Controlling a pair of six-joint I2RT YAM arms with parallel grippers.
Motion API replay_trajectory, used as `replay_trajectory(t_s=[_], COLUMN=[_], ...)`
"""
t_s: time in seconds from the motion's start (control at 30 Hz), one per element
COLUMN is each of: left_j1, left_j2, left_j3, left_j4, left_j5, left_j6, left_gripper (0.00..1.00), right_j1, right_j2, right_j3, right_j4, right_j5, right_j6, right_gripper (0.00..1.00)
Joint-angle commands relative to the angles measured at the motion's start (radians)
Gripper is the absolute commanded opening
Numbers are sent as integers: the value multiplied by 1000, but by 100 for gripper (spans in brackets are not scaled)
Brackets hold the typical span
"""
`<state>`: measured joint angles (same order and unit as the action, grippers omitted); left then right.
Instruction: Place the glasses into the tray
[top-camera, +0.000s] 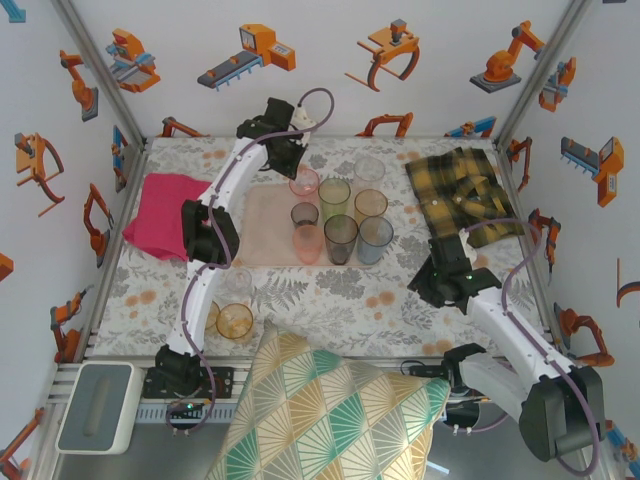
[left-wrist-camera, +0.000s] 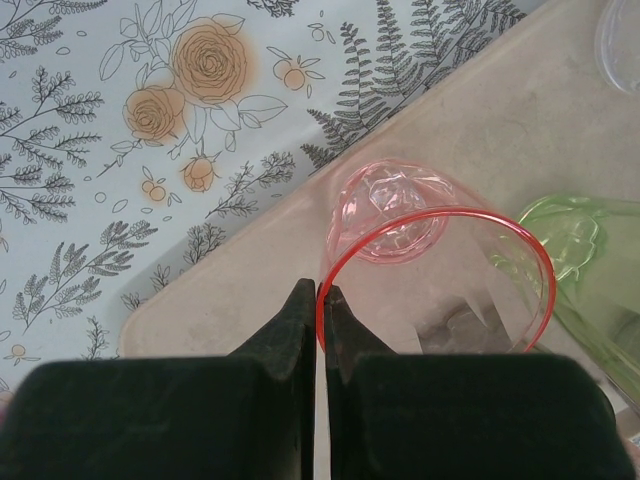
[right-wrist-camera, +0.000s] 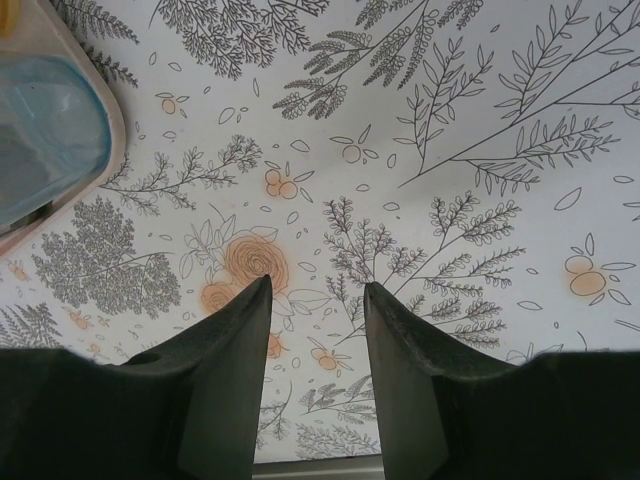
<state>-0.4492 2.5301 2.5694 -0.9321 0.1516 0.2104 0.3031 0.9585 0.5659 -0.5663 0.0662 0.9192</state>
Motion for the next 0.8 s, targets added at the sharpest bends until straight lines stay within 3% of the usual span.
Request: replay_trajectory(t_s=[0.0, 0.77], left_j1=[12, 13], left_j2=[-17, -76], left_j3=[-1, -52], left_j4=[-16, -49], left_j5=[12, -30], left_j6=[-9, 45], left_gripper=[5, 6], right_j1=[-7, -7], right_j2=[15, 23], right_j3=[32, 36], right_j4=[24, 37], right_j5=[-6, -19], right_j6=[-15, -15], right_gripper=[42, 42])
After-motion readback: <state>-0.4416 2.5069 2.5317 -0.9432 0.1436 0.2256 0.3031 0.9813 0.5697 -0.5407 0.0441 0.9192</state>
